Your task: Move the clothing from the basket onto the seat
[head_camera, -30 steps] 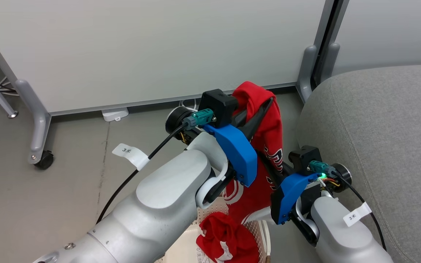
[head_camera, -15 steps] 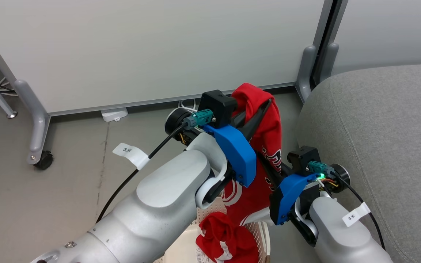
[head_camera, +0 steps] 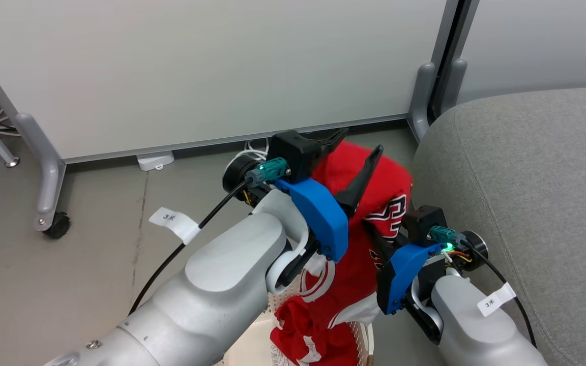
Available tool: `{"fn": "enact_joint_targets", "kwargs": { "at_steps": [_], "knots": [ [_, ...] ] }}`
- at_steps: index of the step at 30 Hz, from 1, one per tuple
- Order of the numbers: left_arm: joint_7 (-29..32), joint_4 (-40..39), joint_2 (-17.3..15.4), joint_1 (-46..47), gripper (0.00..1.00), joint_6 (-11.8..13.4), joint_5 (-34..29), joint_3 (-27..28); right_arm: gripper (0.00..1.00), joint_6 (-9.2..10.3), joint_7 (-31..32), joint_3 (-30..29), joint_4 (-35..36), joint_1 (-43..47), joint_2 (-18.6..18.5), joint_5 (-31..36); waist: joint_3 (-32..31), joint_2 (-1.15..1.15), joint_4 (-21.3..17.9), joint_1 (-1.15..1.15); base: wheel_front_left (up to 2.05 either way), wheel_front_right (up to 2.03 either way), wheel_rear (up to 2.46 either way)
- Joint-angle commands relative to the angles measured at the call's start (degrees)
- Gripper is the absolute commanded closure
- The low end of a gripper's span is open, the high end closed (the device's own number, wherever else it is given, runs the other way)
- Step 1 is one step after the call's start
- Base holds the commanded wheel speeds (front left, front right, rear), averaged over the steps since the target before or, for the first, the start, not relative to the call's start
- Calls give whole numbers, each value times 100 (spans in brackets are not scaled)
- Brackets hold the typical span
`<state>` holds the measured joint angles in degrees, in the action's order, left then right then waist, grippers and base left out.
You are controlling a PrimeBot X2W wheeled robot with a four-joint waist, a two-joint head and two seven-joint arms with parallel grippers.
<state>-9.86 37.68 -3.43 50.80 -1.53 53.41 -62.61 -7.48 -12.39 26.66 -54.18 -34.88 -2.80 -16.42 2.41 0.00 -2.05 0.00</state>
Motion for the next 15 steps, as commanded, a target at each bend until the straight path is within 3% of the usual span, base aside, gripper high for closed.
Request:
{"fn": "enact_joint_targets", "kwargs": {
  "at_steps": [1,12,15],
  "knots": [
    [-66,0,-82,-128,0,5,1,6,100,-3,-46,-18,-12,-110,-16,-30,-1,0,-12,0,0,0,0],
    [-535,-690,-833,-1060,0,92,-226,470,100,-3,-179,-109,108,-46,-16,-36,53,0,-207,0,0,0,0],
    [-535,-1252,-1175,-1668,0,181,-596,1095,100,-3,-203,-41,291,3,-17,-71,86,0,-456,0,0,0,0]
  ]
}}
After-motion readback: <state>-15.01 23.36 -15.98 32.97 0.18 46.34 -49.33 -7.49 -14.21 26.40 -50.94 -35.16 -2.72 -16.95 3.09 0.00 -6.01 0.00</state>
